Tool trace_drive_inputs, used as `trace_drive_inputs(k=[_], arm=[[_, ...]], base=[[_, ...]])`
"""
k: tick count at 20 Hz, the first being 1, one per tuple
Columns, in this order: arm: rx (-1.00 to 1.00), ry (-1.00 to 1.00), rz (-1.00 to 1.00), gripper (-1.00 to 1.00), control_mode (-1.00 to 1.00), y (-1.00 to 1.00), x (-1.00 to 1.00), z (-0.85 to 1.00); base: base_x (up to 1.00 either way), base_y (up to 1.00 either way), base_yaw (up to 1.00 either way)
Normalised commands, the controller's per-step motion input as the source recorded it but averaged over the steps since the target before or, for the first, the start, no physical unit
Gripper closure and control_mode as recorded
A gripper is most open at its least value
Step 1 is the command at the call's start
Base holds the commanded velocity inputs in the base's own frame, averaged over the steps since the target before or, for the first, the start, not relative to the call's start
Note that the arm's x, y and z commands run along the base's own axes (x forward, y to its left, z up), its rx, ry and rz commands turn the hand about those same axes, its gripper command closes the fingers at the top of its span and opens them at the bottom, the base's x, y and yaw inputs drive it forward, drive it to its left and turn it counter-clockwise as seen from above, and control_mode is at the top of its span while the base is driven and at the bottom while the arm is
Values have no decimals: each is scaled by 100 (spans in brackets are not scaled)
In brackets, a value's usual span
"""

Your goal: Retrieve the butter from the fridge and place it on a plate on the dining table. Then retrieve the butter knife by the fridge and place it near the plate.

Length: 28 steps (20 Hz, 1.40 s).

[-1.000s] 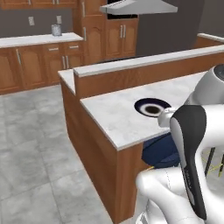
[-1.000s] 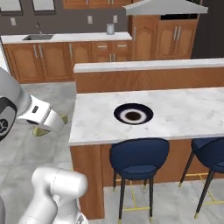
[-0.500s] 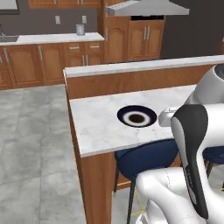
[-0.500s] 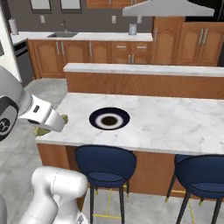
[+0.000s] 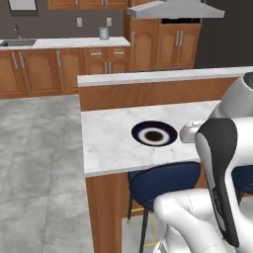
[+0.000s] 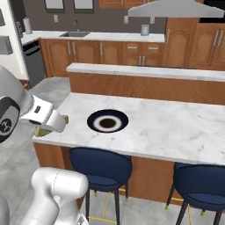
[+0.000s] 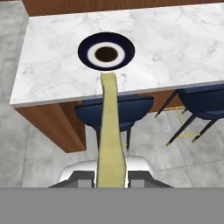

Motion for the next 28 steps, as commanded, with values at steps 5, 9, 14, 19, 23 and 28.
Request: trace_drive_inputs(k=[5, 9, 14, 19, 23, 28], arm=[[0, 0, 0, 100, 100, 0, 0, 0], [0, 0, 0, 100, 100, 0, 0, 0], [0, 0, 0, 100, 100, 0, 0, 0], [0, 0, 0, 100, 100, 0, 0, 0], [0, 0, 0, 100, 100, 0, 0, 0], [0, 0, 0, 100, -100, -1, 1, 0]], base=[[29, -7, 0], [42, -21, 1], [65, -15, 2], [57, -8, 2], [30, -4, 0], [5, -2, 0]])
